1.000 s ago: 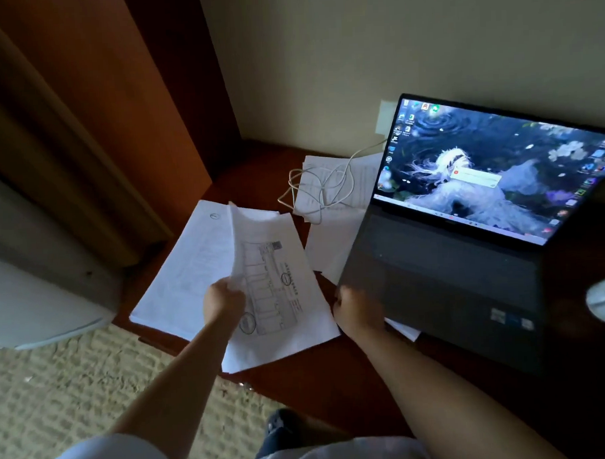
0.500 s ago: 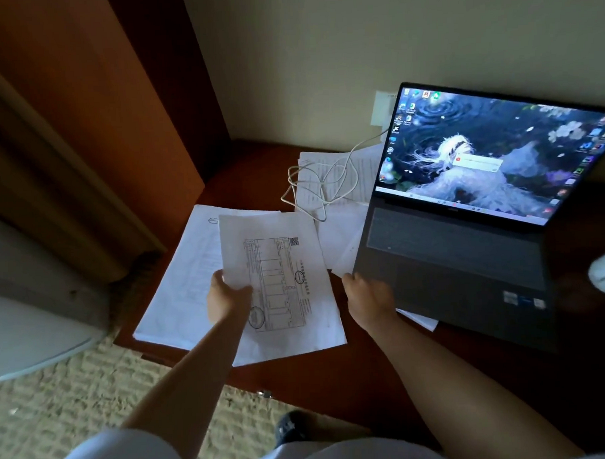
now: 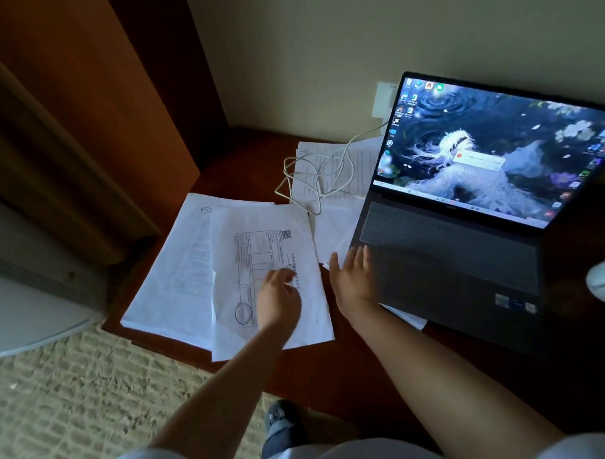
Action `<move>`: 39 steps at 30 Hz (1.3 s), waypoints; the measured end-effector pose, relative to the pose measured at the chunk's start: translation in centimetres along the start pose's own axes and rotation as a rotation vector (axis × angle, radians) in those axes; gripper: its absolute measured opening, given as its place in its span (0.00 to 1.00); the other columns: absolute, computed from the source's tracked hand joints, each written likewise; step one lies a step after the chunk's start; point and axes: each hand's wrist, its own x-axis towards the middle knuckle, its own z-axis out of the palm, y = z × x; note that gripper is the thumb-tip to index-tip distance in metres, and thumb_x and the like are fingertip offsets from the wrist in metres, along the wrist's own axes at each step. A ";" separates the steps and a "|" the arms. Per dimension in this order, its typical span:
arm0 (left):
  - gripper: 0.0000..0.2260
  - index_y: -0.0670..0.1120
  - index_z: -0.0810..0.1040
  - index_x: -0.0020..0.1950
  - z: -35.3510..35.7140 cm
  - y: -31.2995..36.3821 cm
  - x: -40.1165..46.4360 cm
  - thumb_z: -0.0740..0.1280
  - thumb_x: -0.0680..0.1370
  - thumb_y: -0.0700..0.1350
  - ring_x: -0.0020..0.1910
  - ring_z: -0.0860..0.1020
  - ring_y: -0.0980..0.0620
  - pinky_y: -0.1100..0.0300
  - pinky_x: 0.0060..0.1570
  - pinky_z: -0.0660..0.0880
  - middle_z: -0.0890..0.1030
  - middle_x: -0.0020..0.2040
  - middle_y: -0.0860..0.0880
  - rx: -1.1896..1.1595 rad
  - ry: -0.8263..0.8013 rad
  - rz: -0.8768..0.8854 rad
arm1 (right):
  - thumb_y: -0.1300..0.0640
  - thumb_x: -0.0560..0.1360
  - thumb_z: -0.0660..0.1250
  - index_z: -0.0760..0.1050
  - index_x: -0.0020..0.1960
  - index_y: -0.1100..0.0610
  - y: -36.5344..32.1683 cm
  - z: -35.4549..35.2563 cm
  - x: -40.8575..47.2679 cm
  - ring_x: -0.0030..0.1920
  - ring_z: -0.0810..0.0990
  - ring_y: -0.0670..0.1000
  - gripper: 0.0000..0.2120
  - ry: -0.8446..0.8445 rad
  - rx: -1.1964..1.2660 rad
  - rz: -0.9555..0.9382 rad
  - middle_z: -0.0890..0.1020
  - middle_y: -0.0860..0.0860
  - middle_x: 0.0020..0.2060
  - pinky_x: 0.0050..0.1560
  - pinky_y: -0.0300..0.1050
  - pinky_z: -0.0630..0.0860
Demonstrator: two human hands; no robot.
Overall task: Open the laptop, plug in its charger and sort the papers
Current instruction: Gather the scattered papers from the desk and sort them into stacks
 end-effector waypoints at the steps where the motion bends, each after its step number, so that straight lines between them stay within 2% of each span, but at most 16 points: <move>1: 0.16 0.42 0.79 0.55 0.8 0.4 -0.2 0.58 0.74 0.30 0.50 0.76 0.51 0.63 0.48 0.71 0.78 0.54 0.48 -0.039 -0.036 -0.023 | 0.57 0.79 0.60 0.52 0.76 0.62 0.2 0.2 -0.1 0.72 0.57 0.69 0.29 -0.017 -0.007 -0.010 0.58 0.72 0.71 0.73 0.63 0.47; 4: 0.17 0.43 0.79 0.54 3.1 0.8 -0.3 0.57 0.74 0.29 0.51 0.77 0.51 0.61 0.51 0.73 0.77 0.53 0.49 -0.139 -0.122 -0.137 | 0.57 0.79 0.60 0.49 0.76 0.62 1.0 0.8 0.0 0.69 0.62 0.71 0.31 -0.055 -0.007 0.011 0.60 0.73 0.69 0.71 0.66 0.54; 8: 0.15 0.48 0.78 0.50 5.0 0.4 0.1 0.60 0.73 0.30 0.50 0.81 0.44 0.47 0.53 0.78 0.81 0.49 0.47 -0.334 -0.185 -0.332 | 0.59 0.80 0.59 0.44 0.77 0.60 1.8 1.1 0.1 0.67 0.62 0.75 0.32 -0.116 0.045 0.099 0.57 0.75 0.69 0.68 0.68 0.60; 11: 0.16 0.45 0.77 0.54 5.6 1.4 0.8 0.58 0.74 0.29 0.49 0.81 0.44 0.49 0.53 0.79 0.81 0.49 0.44 -0.476 -0.195 -0.442 | 0.61 0.79 0.58 0.45 0.76 0.63 2.2 1.3 0.2 0.66 0.61 0.77 0.31 -0.108 0.064 0.065 0.57 0.77 0.68 0.66 0.67 0.62; 13: 0.14 0.45 0.76 0.47 6.1 2.6 1.3 0.58 0.74 0.28 0.45 0.80 0.44 0.50 0.51 0.79 0.81 0.49 0.41 -0.577 -0.199 -0.504 | 0.61 0.79 0.58 0.47 0.76 0.65 2.7 1.1 0.4 0.65 0.62 0.78 0.31 -0.088 0.089 0.069 0.58 0.77 0.68 0.63 0.65 0.67; 15: 0.14 0.45 0.79 0.47 6.9 3.5 1.5 0.60 0.72 0.30 0.48 0.80 0.43 0.46 0.54 0.78 0.81 0.52 0.41 -0.531 -0.169 -0.478 | 0.60 0.77 0.60 0.48 0.75 0.65 3.4 0.7 0.3 0.66 0.62 0.77 0.32 -0.081 0.133 0.064 0.58 0.77 0.68 0.61 0.62 0.69; 18: 0.21 0.43 0.72 0.68 7.0 4.4 1.8 0.63 0.75 0.35 0.64 0.73 0.44 0.51 0.66 0.69 0.72 0.67 0.45 -0.242 -0.180 -0.308 | 0.59 0.76 0.59 0.50 0.75 0.66 3.9 0.4 -0.4 0.66 0.63 0.74 0.31 -0.053 0.161 0.050 0.59 0.76 0.67 0.60 0.59 0.70; 21: 0.24 0.42 0.68 0.71 6.8 4.8 3.0 0.67 0.76 0.38 0.68 0.69 0.46 0.56 0.67 0.65 0.69 0.70 0.44 -0.114 -0.210 -0.187 | 0.56 0.67 0.69 0.68 0.69 0.66 3.8 0.6 -0.8 0.56 0.74 0.75 0.32 0.001 0.123 0.077 0.71 0.76 0.59 0.49 0.57 0.78; 22: 0.23 0.42 0.69 0.71 6.7 4.8 3.4 0.68 0.76 0.39 0.67 0.71 0.46 0.56 0.67 0.67 0.71 0.68 0.43 -0.120 -0.227 -0.186 | 0.56 0.59 0.75 0.76 0.62 0.65 3.7 0.7 -0.7 0.48 0.78 0.74 0.33 0.010 0.100 0.092 0.76 0.75 0.52 0.41 0.56 0.80; 24: 0.18 0.42 0.74 0.65 6.6 5.0 4.1 0.69 0.75 0.41 0.62 0.75 0.44 0.54 0.62 0.72 0.76 0.63 0.42 -0.142 -0.278 -0.224 | 0.56 0.49 0.77 0.81 0.52 0.64 3.6 1.1 -0.5 0.39 0.80 0.71 0.32 0.055 0.100 0.096 0.80 0.72 0.44 0.34 0.53 0.80; 26: 0.06 0.45 0.79 0.52 6.4 5.4 4.7 0.67 0.76 0.43 0.55 0.78 0.43 0.53 0.53 0.74 0.81 0.55 0.41 -0.101 -0.320 -0.226 | 0.54 0.49 0.78 0.82 0.53 0.62 3.5 1.3 -0.4 0.40 0.80 0.71 0.33 0.056 0.099 0.104 0.81 0.70 0.44 0.35 0.53 0.80; 27: 0.04 0.45 0.80 0.46 6.3 5.6 4.9 0.65 0.76 0.43 0.49 0.78 0.43 0.55 0.46 0.75 0.82 0.49 0.42 -0.074 -0.337 -0.207 | 0.53 0.49 0.78 0.81 0.54 0.60 3.5 1.1 -0.7 0.40 0.81 0.70 0.33 0.074 0.079 0.105 0.81 0.69 0.45 0.36 0.53 0.80; 29: 0.10 0.45 0.76 0.35 6.3 5.7 5.2 0.63 0.76 0.41 0.38 0.74 0.46 0.59 0.32 0.68 0.78 0.34 0.46 -0.036 -0.368 -0.182 | 0.52 0.54 0.78 0.79 0.57 0.56 3.4 1.1 -1.0 0.42 0.81 0.69 0.32 0.112 0.044 0.094 0.81 0.67 0.49 0.40 0.54 0.80; 30: 0.12 0.45 0.73 0.31 6.2 5.8 5.1 0.61 0.76 0.40 0.35 0.72 0.47 0.59 0.29 0.64 0.74 0.30 0.47 -0.027 -0.377 -0.188 | 0.53 0.56 0.77 0.78 0.58 0.54 3.4 1.1 -1.0 0.44 0.81 0.68 0.30 0.140 0.041 0.079 0.81 0.65 0.52 0.43 0.56 0.79; 35: 0.12 0.45 0.68 0.31 6.4 6.2 5.4 0.58 0.74 0.36 0.36 0.72 0.46 0.58 0.35 0.67 0.72 0.30 0.48 -0.035 -0.345 -0.194 | 0.49 0.62 0.76 0.78 0.60 0.49 3.4 1.0 -0.3 0.54 0.79 0.65 0.27 0.213 0.053 0.031 0.79 0.60 0.59 0.52 0.62 0.76; 39: 0.03 0.44 0.68 0.32 6.4 5.6 5.9 0.59 0.66 0.40 0.35 0.77 0.40 0.44 0.36 0.80 0.75 0.32 0.41 -0.161 -0.327 -0.266 | 0.45 0.62 0.77 0.80 0.55 0.50 3.7 1.2 0.3 0.56 0.78 0.65 0.23 0.255 0.083 0.017 0.80 0.60 0.55 0.54 0.66 0.74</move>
